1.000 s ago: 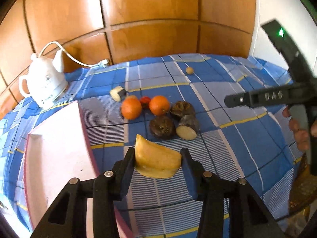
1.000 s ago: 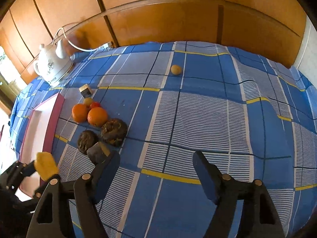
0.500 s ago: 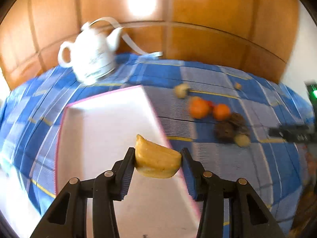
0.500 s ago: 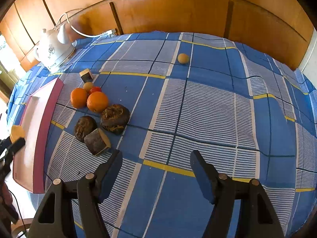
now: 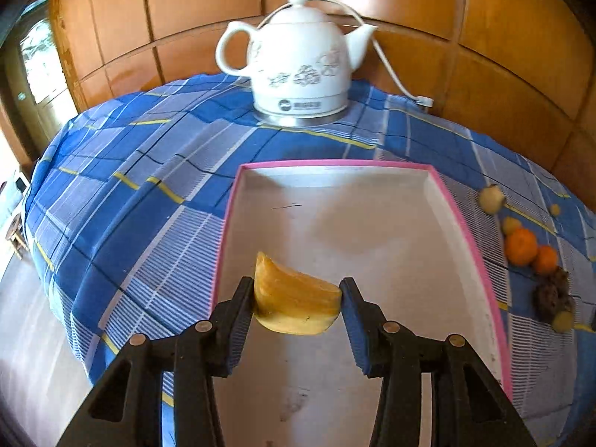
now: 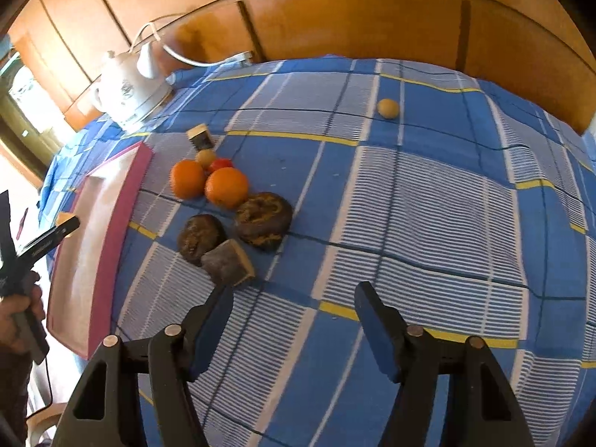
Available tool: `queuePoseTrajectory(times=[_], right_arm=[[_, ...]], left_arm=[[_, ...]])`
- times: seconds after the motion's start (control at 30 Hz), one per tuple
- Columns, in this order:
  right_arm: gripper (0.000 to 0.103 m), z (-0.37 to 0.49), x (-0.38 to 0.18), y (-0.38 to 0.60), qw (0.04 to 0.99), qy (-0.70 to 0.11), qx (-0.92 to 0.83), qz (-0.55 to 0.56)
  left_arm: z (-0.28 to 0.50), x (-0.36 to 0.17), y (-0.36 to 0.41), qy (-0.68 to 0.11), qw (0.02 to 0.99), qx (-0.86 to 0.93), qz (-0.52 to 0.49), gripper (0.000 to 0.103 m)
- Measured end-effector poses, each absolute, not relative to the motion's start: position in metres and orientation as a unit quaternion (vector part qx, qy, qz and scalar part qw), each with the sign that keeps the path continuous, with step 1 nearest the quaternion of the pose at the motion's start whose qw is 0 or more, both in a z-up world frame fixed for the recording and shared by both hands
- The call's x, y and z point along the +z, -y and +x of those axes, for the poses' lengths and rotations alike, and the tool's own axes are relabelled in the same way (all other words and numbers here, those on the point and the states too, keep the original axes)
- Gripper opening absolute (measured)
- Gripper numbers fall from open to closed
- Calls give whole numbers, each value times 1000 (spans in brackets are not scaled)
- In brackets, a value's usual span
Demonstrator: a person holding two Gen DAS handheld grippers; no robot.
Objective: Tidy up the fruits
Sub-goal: 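Release the mango slice in the tray with left tool while right tool grasps dark cylinder, then carry the dark sliced cylinder into the tray with the right tool and release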
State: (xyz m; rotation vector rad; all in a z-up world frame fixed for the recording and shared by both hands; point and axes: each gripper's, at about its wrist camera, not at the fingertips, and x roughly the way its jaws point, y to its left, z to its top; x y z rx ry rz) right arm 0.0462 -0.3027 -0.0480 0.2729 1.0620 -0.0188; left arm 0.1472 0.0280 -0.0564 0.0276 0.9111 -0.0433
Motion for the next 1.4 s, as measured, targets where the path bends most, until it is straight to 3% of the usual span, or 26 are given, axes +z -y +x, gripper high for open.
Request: queuePoseTrajectory(times=[0.13, 0.43, 0.57, 0.83, 1.0, 1.4], right_arm=[[68, 51, -50, 288, 854, -504, 16, 124], [68, 67, -57, 266, 857, -508, 15, 83], [56, 78, -63, 258, 857, -511, 15, 72], [33, 83, -75, 246, 851, -523, 15, 44], [28, 79, -76, 246, 852, -521, 15, 43], [28, 48, -56, 220, 856, -509, 60, 73]], left_arm=[[139, -55, -31, -430, 903, -9, 9, 65], [111, -34, -23, -400, 916, -20, 4, 73], [92, -25, -16, -386, 922, -35, 9, 78], [65, -21, -9, -388, 920, -57, -2, 79], [54, -23, -5, -393, 917, -63, -11, 79], [40, -23, -8, -390, 919, -52, -7, 79]])
